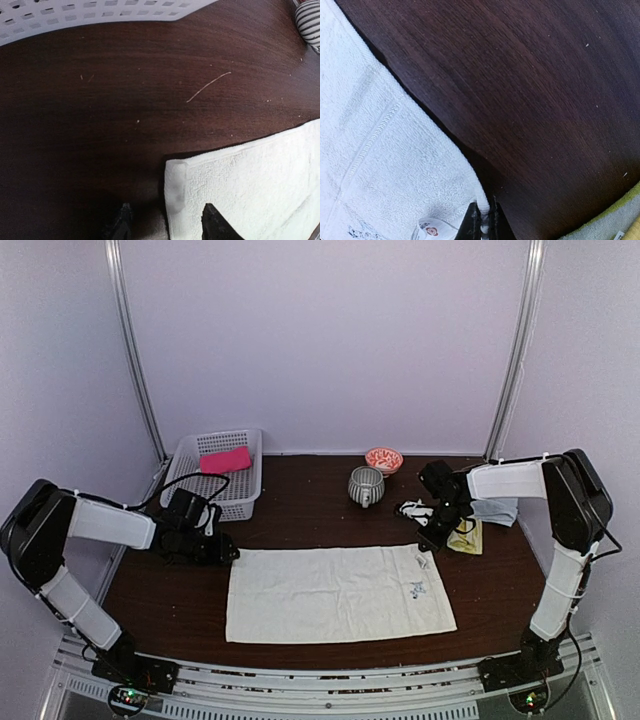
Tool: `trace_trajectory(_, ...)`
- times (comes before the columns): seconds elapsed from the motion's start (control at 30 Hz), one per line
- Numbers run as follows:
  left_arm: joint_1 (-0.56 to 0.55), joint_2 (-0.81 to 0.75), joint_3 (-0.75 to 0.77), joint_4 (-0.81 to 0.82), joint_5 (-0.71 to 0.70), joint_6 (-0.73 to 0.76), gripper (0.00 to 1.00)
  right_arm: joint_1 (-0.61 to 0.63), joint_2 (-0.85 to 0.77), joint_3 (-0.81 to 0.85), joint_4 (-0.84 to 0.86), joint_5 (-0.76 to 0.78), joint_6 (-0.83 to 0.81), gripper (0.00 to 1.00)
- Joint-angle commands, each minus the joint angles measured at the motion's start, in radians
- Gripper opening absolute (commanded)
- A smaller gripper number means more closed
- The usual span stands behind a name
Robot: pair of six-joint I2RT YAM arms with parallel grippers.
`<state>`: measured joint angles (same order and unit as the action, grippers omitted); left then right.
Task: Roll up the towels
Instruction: Pick up the towel from the center of the board.
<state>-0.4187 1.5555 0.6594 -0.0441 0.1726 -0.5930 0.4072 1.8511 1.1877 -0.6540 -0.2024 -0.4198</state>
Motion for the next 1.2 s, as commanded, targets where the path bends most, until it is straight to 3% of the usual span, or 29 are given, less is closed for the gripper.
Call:
trace_trajectory(0.0,0.006,0.047,0.040,0.075,0.009,0.010,0.46,-0.004,-0.009,0.011,0.007,-0.012,-0.008,0.00)
trace_trajectory(0.37,0.005,0.117,0.072,0.091,-0.015,0.048,0.25,-0.004,-0.001,0.012,0.007,-0.006,-0.005,0.00)
trace_trajectory(0.8,-0.002,0.064,-0.003,0.221,0.013,0.074,0.01,-0.004,0.010,0.020,0.007,-0.006,-0.002,0.00)
trace_trajectory(1.17,-0.016,-0.103,-0.051,0.258,-0.051,0.096,0.00,-0.026,-0.034,0.049,0.008,-0.015,0.013,0.00)
